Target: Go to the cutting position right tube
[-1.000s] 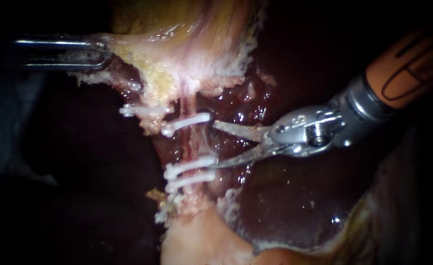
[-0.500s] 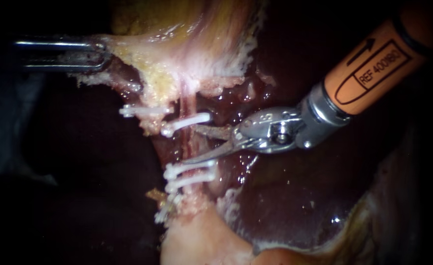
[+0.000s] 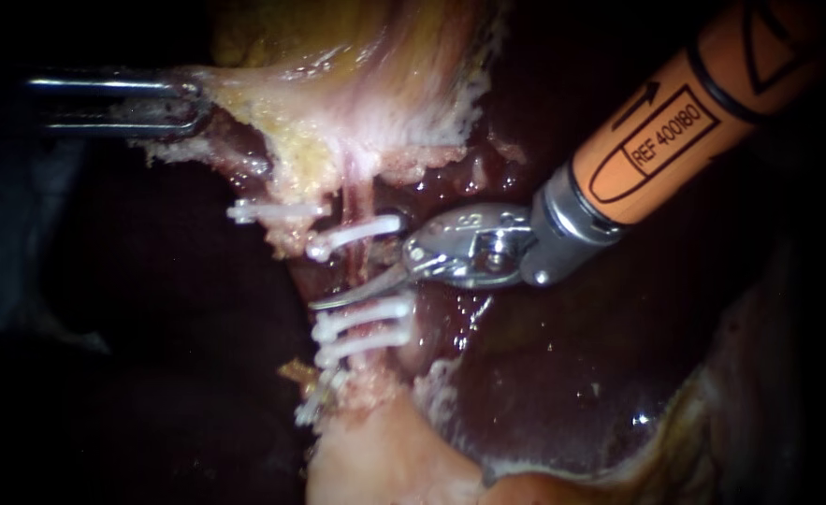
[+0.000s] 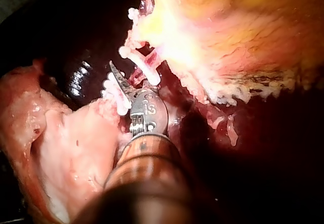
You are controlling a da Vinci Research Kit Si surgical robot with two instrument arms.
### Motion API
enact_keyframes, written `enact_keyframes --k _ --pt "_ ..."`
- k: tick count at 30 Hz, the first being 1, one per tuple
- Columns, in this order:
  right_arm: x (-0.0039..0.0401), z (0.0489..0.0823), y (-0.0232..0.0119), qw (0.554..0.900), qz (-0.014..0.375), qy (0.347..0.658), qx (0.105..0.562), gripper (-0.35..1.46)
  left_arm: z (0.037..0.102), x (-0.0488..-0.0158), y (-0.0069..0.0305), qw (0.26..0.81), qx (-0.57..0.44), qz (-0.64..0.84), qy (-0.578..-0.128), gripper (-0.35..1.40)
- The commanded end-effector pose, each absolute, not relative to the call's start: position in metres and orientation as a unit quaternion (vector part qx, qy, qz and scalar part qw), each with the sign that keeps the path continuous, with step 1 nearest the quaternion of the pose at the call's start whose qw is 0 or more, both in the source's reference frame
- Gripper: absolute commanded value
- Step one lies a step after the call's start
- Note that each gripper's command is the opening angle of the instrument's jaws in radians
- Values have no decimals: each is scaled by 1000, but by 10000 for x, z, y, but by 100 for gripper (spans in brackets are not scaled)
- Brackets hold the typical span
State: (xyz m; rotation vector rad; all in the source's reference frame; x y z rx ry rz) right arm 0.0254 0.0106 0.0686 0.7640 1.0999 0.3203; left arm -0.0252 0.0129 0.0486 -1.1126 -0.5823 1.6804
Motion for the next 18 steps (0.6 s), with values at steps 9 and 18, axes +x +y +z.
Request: enact_keyframes --k 9,18 --pt "265 695 98 766 127 508 373 136 486 -252 129 498 -460 694 -241 -35" --pt "278 695 99 757 127 520 375 138 486 -252 129 498 -460 694 -241 -35"
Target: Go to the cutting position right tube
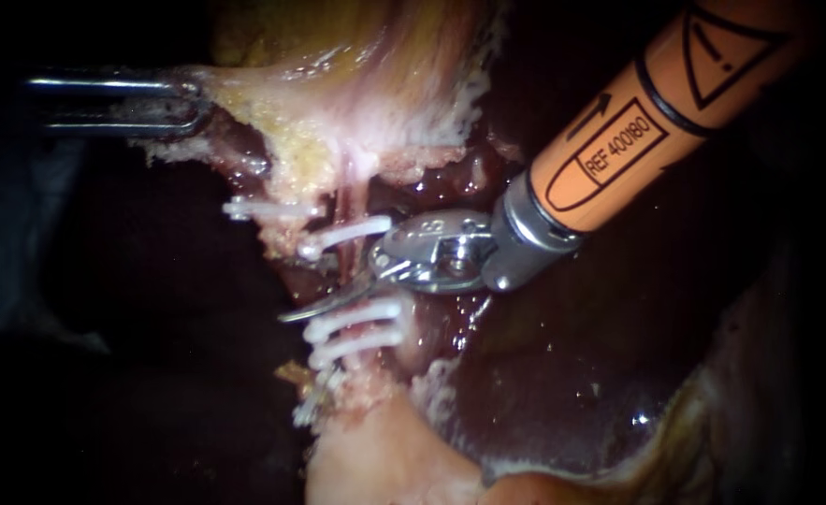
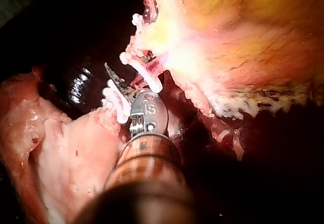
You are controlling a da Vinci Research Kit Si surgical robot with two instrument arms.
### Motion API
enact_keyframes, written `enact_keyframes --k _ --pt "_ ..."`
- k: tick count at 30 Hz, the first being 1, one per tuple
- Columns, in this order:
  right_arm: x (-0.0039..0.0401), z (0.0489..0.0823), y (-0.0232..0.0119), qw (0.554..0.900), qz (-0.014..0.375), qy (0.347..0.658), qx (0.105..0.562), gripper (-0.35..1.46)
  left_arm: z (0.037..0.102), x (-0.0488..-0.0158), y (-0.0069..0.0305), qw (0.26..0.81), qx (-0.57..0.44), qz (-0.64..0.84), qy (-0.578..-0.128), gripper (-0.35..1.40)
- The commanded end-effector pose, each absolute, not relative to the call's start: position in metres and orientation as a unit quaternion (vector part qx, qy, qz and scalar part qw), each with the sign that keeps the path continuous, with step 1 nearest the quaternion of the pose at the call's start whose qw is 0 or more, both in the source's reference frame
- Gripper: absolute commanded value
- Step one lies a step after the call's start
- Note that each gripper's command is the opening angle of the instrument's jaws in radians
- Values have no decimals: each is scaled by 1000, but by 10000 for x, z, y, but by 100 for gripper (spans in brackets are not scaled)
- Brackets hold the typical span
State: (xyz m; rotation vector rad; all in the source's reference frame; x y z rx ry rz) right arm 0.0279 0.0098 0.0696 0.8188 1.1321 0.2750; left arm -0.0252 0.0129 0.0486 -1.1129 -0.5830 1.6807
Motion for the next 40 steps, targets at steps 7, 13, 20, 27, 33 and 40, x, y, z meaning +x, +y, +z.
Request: enact_keyframes --k 7,13,20,27,33,40 --pt "268 682 94 752 124 525 380 138 485 -250 129 498 -460 694 -241 -35" --pt "260 654 90 741 123 534 387 138 485 -249 130 498 -460 694 -242 -35" --pt "257 620 91 728 128 547 393 138 485 -249 130 498 -460 694 -242 -35" --pt "260 608 86 723 128 552 395 136 485 -248 130 498 -460 694 -242 -35" --pt "260 610 87 723 128 552 395 136 485 -248 130 498 -460 694 -242 -35" --pt "260 610 87 723 128 552 395 136 485 -248 130 498 -460 694 -242 -35"
